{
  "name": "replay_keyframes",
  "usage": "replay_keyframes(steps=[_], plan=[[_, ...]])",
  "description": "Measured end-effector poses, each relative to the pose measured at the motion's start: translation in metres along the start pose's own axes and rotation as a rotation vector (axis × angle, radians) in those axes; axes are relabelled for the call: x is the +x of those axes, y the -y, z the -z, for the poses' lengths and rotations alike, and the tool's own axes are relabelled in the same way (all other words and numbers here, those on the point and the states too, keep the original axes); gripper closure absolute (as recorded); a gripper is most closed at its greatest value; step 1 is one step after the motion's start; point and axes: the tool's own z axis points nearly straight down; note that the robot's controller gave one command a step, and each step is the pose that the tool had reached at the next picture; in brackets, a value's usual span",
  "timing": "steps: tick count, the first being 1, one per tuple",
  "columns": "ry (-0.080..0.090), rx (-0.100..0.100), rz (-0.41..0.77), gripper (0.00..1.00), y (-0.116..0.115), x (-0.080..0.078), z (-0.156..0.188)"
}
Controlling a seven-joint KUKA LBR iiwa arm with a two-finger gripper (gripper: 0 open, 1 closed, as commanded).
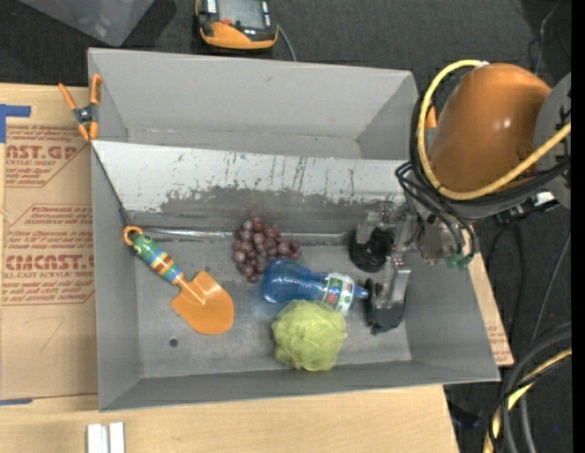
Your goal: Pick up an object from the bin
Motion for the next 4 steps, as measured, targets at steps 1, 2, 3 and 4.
replay_keyframes(steps=[1,2,3,4], plan=[[0.008,0.001,0.001,0.0,0.0,-0.002,0.004],[0.012,0.0,-0.067,0.0,-0.033,-0.014,-0.128],[0.025,0.0,-0.123,0.0,-0.049,-0.02,-0.077],[0.012,0.0,-0.148,0.0,-0.045,-0.032,-0.138]])
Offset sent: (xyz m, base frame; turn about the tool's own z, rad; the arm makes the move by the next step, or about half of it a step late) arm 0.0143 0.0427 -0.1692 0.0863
